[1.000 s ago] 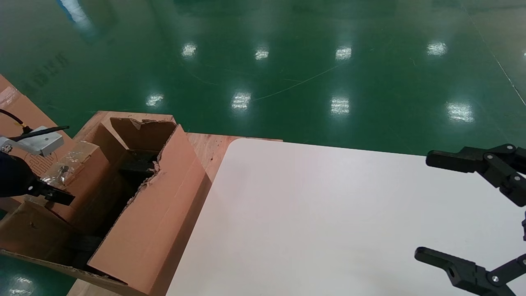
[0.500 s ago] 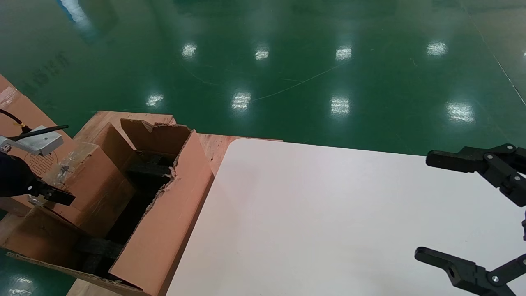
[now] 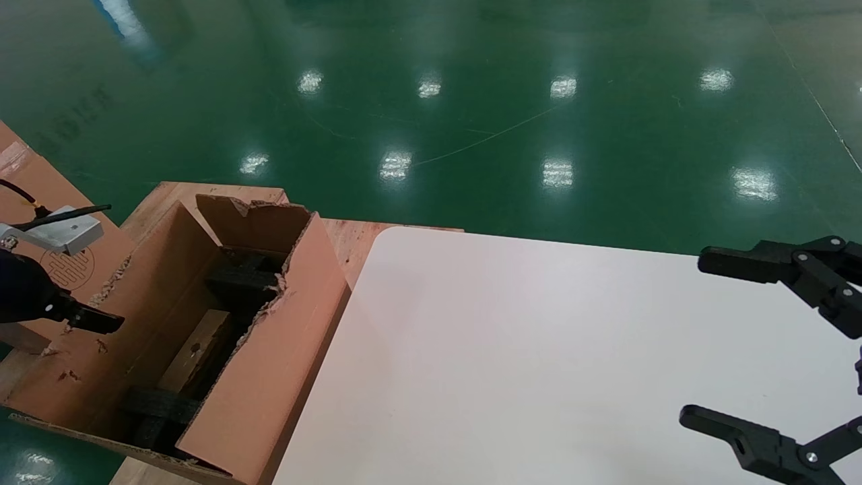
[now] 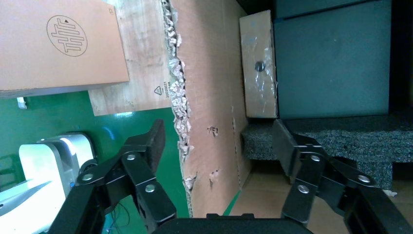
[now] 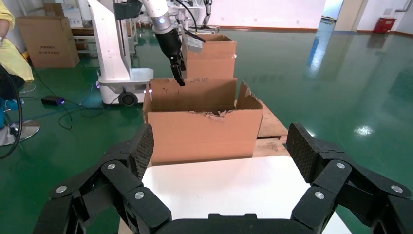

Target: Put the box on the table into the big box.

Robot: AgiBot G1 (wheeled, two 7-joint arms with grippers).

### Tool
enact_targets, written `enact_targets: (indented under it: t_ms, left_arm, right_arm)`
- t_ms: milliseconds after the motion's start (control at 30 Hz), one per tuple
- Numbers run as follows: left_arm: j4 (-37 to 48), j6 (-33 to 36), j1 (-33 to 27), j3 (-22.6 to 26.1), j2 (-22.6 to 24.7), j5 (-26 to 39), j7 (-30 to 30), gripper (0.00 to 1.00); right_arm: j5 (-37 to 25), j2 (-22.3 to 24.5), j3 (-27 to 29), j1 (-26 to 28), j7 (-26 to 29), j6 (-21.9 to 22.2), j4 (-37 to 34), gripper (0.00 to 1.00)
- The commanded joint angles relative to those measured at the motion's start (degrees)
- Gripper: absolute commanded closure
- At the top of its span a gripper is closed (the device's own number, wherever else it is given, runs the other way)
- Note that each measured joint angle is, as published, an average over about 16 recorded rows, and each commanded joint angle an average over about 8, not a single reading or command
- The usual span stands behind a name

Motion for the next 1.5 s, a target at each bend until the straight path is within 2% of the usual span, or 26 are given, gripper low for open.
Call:
enact_targets:
  t_ms: [33,267,467,633,867,1033,1267,1500]
  left_arm:
    - [0.1,0.0,0.1,0.1,0.0,0.0,-0.1,0.0]
    - [-2.4,-0.1,-2.8,-2.0,0.4,-1.7,1.8,0.0]
    - [-4.1,0.7,-6.4,-5.0,1.3,-6.6,5.2,0.0]
    - [-4.5,1.6,-8.6,-8.2,1.8,-14.4,9.9,0.0]
    - [-4.6,3.6,-10.0,-13.2,0.9,-30.1,19.4,0.0]
    - [-4.5,4.8,-9.6,-15.4,0.7,-38.3,24.1,0.0]
    - [-4.4,6.0,-8.1,-17.3,1.6,-41.8,26.0,0.0]
    - [-4.0,7.9,0.6,-26.8,3.1,-43.7,30.5,0.0]
  right_arm:
    - [0.0,0.0,0.0,0.0,0.0,0.0,0.0,0.0]
    - [0.0,0.0,0.0,0.0,0.0,0.0,0.0,0.0]
    - [0.0,0.0,0.0,0.0,0.0,0.0,0.0,0.0]
    - [0.0,0.0,0.0,0.0,0.0,0.0,0.0,0.0]
    - [0.0,0.0,-0.1,0.0,0.0,0.0,0.0,0.0]
    - [0.0,0.0,-0.1,0.0,0.0,0.0,0.0,0.0]
    - [0.1,0.0,-0.1,0.0,-0.1,0.0,-0.1,0.0]
    - [0.1,0.0,-0.1,0.0,-0.1,0.0,-0.1,0.0]
